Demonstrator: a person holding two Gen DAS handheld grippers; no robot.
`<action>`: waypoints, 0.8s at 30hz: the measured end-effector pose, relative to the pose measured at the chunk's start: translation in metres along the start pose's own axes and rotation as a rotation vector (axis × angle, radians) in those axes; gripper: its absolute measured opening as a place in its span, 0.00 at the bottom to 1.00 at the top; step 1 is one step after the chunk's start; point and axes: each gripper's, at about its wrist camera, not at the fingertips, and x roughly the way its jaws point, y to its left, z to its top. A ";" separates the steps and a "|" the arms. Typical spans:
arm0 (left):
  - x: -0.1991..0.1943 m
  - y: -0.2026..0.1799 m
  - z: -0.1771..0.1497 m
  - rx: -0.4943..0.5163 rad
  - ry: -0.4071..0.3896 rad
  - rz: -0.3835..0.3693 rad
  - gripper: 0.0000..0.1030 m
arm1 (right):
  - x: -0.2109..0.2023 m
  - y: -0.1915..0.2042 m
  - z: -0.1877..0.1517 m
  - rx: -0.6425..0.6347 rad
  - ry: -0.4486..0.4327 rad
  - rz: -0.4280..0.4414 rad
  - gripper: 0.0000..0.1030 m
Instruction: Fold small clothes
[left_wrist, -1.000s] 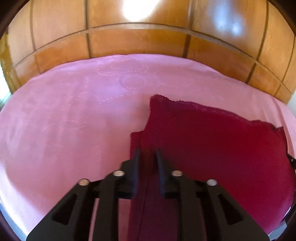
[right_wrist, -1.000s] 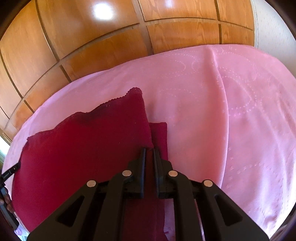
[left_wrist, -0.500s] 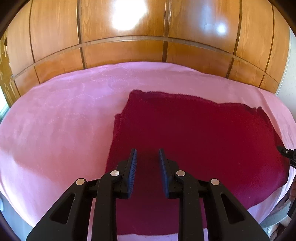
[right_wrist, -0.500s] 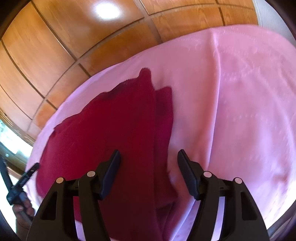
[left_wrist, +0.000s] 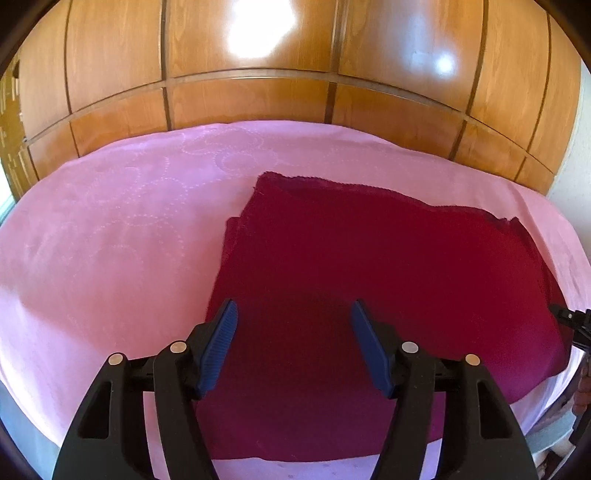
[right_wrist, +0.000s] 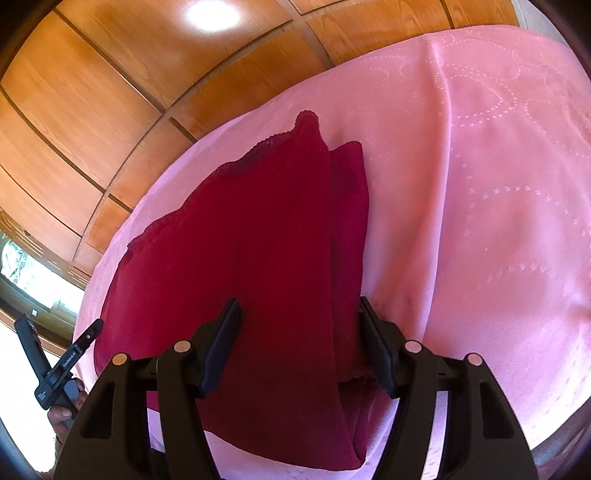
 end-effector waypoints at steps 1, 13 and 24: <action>0.000 -0.001 -0.001 0.004 0.000 0.005 0.61 | 0.000 0.000 0.001 0.000 0.004 -0.002 0.59; 0.001 0.001 -0.002 -0.004 -0.008 0.031 0.61 | 0.001 0.004 0.005 -0.005 0.029 0.007 0.35; -0.004 0.006 0.001 -0.024 -0.021 0.063 0.48 | -0.009 0.016 0.011 -0.019 0.037 0.004 0.24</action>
